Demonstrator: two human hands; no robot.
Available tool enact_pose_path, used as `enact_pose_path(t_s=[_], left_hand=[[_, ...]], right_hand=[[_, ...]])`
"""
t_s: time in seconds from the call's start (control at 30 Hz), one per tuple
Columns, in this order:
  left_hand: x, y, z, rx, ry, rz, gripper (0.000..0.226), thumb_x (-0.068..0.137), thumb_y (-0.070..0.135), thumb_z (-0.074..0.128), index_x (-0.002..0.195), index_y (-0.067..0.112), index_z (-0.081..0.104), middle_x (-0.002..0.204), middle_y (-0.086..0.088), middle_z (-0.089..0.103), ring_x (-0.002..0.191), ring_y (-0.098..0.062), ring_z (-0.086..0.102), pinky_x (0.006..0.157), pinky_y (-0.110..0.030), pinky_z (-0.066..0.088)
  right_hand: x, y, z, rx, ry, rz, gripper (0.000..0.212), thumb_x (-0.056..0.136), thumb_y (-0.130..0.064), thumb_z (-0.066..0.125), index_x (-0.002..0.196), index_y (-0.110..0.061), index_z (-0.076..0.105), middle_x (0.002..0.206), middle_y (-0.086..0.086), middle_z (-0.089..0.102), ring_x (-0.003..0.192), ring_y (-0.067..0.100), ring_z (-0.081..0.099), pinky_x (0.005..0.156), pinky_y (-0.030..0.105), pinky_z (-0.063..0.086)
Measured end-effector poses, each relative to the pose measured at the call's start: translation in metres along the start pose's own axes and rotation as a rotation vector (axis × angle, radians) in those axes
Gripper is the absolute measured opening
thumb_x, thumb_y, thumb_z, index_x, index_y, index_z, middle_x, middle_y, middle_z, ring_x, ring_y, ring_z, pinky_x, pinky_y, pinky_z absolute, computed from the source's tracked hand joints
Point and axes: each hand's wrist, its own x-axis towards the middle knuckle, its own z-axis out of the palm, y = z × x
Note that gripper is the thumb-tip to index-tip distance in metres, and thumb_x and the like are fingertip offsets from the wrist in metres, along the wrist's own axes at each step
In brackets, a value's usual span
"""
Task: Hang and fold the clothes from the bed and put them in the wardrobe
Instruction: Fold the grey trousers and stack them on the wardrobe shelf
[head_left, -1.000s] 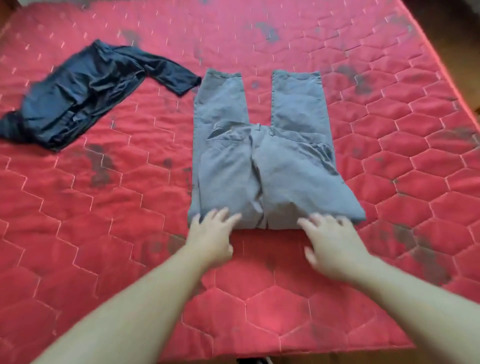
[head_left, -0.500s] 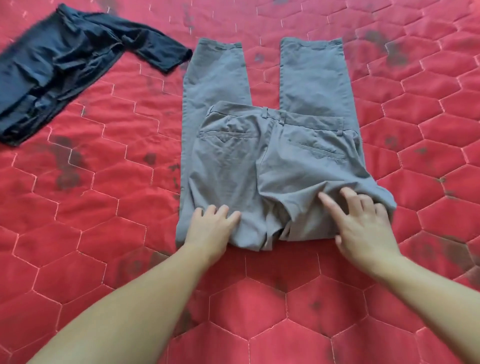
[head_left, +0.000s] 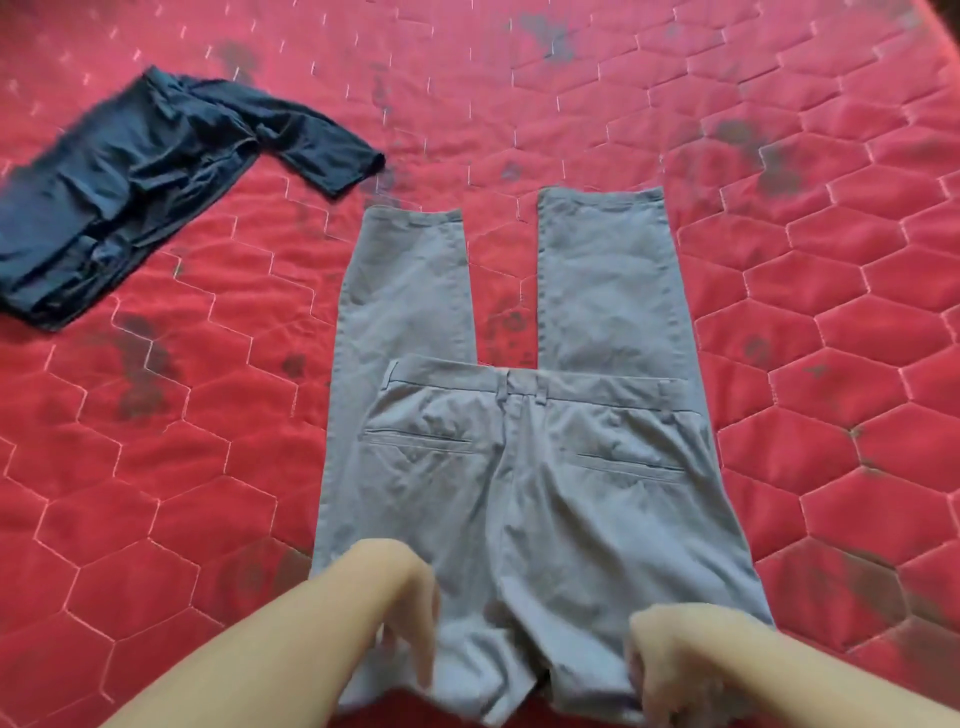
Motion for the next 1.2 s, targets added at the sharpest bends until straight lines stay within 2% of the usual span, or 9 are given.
enact_pose_path(t_s=[0.07,0.17,0.23,0.37,0.53,0.8,0.93,1.03,1.2], left_hand=[[0.002,0.002,-0.017,-0.142,0.202,0.105,0.041,0.081,0.041,0.072,0.118,0.023,0.064,0.112,-0.006,0.07,0.095,-0.023,0.066,0.079,-0.03,0.05],[0.009,-0.008,-0.046,-0.399,1.122,0.093,0.033,0.084,0.033,0.064,0.117,0.029,0.061,0.116,0.0,0.061,0.112,-0.024,0.056,0.088,-0.032,0.044],[0.017,-0.024,-0.062,-0.607,1.443,-0.072,0.051,0.083,0.039,0.067,0.13,0.028,0.051,0.128,-0.003,0.051,0.122,-0.028,0.045,0.098,-0.039,0.038],[0.033,-0.063,-0.076,-1.037,1.18,-0.213,0.074,0.078,0.058,0.071,0.133,0.013,0.049,0.136,-0.012,0.053,0.125,-0.032,0.049,0.095,-0.038,0.04],[0.034,-0.088,-0.071,-1.434,0.926,0.306,0.016,0.084,0.026,0.076,0.094,0.013,0.074,0.099,-0.01,0.075,0.089,-0.022,0.071,0.086,-0.035,0.055],[0.011,-0.134,-0.116,-1.688,1.183,0.534,0.013,0.089,0.03,0.069,0.093,0.019,0.073,0.086,0.006,0.075,0.076,-0.007,0.067,0.064,-0.02,0.053],[0.042,-0.145,-0.11,-1.508,1.169,0.209,0.035,0.084,0.056,0.066,0.1,0.024,0.066,0.086,0.011,0.063,0.075,-0.006,0.055,0.066,-0.026,0.044],[0.064,-0.143,-0.08,-1.517,1.105,0.198,0.041,0.078,0.058,0.071,0.1,0.024,0.064,0.095,0.011,0.068,0.083,-0.004,0.064,0.065,-0.021,0.046],[0.068,-0.135,-0.021,-1.602,0.625,0.39,0.074,0.05,0.064,0.08,0.107,0.018,0.071,0.1,0.005,0.076,0.09,-0.012,0.073,0.075,-0.028,0.055]], right_hand=[[0.002,0.009,-0.023,0.294,-0.008,-0.08,0.02,0.08,-0.035,0.069,0.073,-0.016,0.068,0.068,-0.002,0.069,0.049,0.008,0.059,0.046,0.016,0.046],[0.013,0.036,-0.064,0.635,0.807,-0.05,0.019,0.082,-0.034,0.069,0.072,-0.02,0.061,0.076,0.002,0.066,0.069,0.018,0.062,0.061,0.025,0.045],[0.019,0.055,-0.088,0.732,1.172,0.143,0.036,0.076,-0.044,0.073,0.1,-0.021,0.06,0.104,0.009,0.058,0.1,0.028,0.057,0.084,0.035,0.046],[0.038,0.076,-0.104,0.874,1.079,0.374,0.079,0.067,-0.06,0.077,0.127,-0.017,0.048,0.13,0.014,0.05,0.121,0.034,0.047,0.096,0.045,0.039],[0.036,0.078,-0.11,0.849,1.174,0.073,0.016,0.078,-0.024,0.075,0.082,-0.013,0.066,0.082,0.007,0.07,0.079,0.027,0.061,0.066,0.035,0.04],[0.0,0.078,-0.211,0.956,1.378,-0.227,0.02,0.09,-0.011,0.063,0.106,-0.023,0.063,0.098,-0.004,0.067,0.079,0.005,0.058,0.07,0.011,0.047],[0.018,0.046,-0.224,0.588,1.406,0.125,0.059,0.08,-0.027,0.072,0.132,-0.018,0.047,0.131,0.015,0.048,0.117,0.034,0.047,0.097,0.044,0.038],[0.039,-0.004,-0.17,0.16,1.366,-0.106,0.059,0.076,-0.031,0.073,0.13,-0.016,0.054,0.13,0.016,0.051,0.119,0.038,0.049,0.096,0.05,0.04],[0.063,-0.061,-0.06,-0.154,1.208,-0.372,0.048,0.07,-0.041,0.066,0.114,-0.022,0.063,0.112,0.003,0.06,0.102,0.029,0.059,0.086,0.041,0.041]])
